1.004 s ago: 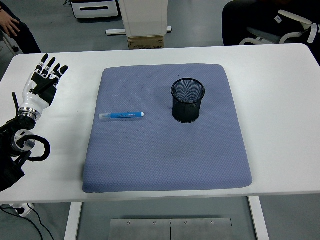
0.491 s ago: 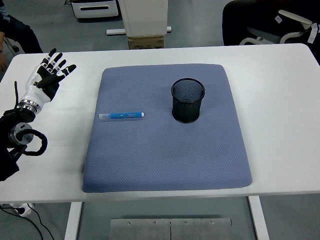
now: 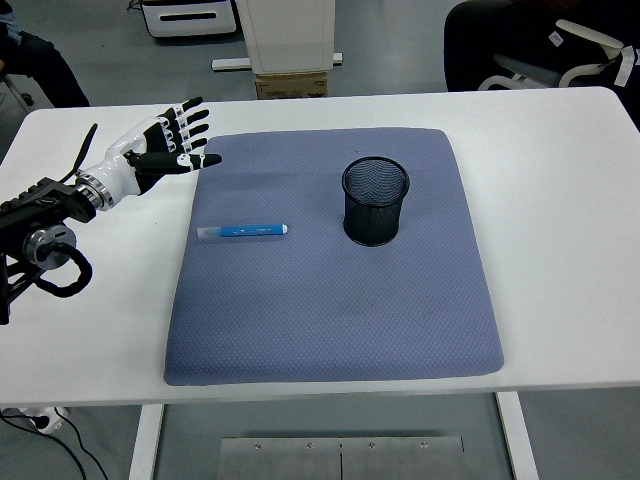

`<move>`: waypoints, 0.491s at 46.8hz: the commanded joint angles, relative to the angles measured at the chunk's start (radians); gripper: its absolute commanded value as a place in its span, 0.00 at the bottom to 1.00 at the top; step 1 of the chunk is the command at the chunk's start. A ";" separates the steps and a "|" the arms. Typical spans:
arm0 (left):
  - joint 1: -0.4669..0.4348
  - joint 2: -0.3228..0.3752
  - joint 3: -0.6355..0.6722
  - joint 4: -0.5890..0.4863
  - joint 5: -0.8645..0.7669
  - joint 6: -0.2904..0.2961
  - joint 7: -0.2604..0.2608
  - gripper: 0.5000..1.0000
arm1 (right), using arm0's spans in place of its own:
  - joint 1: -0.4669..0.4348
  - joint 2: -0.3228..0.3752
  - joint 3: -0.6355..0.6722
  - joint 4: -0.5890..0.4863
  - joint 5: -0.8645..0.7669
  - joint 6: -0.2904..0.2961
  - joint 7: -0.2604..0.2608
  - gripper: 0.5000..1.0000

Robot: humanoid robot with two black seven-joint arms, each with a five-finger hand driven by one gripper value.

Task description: Left hand places marker in pen holder

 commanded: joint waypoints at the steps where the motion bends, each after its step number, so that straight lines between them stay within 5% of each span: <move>1: -0.001 0.015 0.003 0.000 0.009 -0.001 0.000 1.00 | 0.000 0.000 0.000 0.000 0.000 0.000 0.000 1.00; 23: 0.002 0.023 0.004 0.001 0.008 0.000 0.000 1.00 | 0.000 0.000 0.000 0.000 0.000 0.000 0.000 1.00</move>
